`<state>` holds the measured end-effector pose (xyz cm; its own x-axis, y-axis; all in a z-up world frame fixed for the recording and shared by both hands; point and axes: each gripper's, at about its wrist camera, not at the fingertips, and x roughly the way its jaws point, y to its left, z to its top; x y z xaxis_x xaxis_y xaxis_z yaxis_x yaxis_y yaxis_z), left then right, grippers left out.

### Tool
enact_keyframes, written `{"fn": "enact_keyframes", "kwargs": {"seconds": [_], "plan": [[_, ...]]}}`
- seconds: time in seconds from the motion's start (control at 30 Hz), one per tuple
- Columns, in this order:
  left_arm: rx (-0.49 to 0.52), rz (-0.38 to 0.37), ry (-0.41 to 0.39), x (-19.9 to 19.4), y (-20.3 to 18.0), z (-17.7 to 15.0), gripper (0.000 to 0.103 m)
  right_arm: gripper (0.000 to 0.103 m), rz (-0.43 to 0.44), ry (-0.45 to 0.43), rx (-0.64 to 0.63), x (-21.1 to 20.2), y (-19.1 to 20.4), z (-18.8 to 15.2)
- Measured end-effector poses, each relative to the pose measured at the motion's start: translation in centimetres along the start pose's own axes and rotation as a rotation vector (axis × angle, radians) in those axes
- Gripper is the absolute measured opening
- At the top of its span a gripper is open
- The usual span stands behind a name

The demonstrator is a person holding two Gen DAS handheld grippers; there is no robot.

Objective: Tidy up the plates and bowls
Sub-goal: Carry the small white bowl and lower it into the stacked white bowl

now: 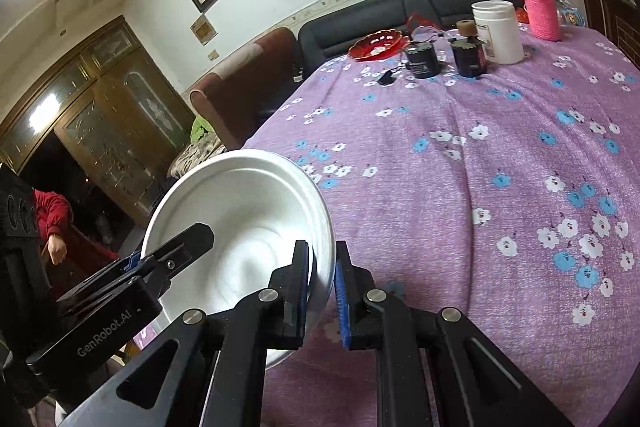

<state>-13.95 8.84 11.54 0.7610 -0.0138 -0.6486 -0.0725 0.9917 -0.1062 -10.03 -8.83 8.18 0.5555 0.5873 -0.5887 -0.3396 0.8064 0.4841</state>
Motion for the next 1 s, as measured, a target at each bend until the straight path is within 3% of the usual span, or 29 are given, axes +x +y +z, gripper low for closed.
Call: {"fn": "enact_keyframes", "kwargs": {"seconds": [0.57,1.0], "plan": [[-0.05,0.022,-0.021,-1.5,3.6,-0.1,0.032,0.014,0.007,0.0,-0.07,0.5,4.1,0.2],[-0.091,0.106,-0.07,-2.0,8.5,1.6,0.032,0.014,0.029,0.019,-0.157,3.8,9.2,1.9]]}}
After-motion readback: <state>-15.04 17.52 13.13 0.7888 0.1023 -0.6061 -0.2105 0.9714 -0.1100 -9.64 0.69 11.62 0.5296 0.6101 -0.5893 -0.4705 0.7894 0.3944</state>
